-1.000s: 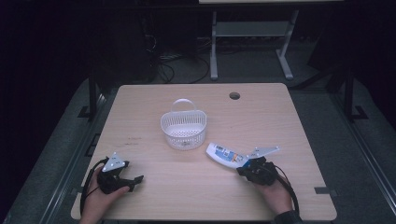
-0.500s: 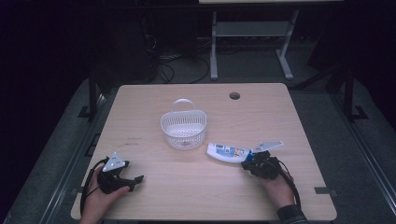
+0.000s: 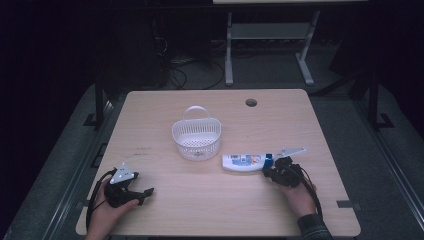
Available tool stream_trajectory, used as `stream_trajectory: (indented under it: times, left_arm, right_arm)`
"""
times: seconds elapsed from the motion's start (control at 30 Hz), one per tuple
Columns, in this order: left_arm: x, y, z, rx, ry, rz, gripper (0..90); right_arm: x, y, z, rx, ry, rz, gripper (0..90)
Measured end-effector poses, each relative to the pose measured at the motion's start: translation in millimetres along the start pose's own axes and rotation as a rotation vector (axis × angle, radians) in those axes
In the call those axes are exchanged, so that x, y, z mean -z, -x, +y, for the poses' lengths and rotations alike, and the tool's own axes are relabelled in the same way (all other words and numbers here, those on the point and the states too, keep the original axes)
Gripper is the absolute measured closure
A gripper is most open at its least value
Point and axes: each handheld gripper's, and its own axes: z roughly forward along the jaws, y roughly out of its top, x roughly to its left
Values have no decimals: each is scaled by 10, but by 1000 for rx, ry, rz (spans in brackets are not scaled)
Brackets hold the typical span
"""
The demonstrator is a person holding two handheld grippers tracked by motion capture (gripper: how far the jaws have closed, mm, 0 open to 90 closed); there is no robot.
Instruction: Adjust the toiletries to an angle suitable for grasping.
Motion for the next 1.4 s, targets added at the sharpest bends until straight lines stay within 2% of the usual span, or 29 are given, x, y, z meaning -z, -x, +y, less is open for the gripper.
stream_trajectory:
  times: [0.3,0.43,0.6,0.7,0.9,1.27,1.4]
  left_arm:
    - [-1,0,4,1,-3,-1,135]
    - [-1,-1,4,-1,-3,-2,135]
    - [-2,-1,4,-1,-2,-2,135]
    - [-3,-1,5,-1,-2,-2,135]
    - [-4,-2,6,-2,-3,-2,135]
    - [-9,-3,11,0,-2,-3,135]
    - [-9,-3,11,0,-2,-3,135]
  right_arm:
    - [-10,131,39,-23,9,-39,895]
    - [17,133,38,-34,15,-33,895]
    - [104,97,90,-45,63,-2,894]
    - [121,84,119,-42,66,5,894]
    - [158,61,241,-49,102,27,894]
    - [70,-9,508,-32,133,56,895]
    - [-12,-36,586,-29,122,57,894]
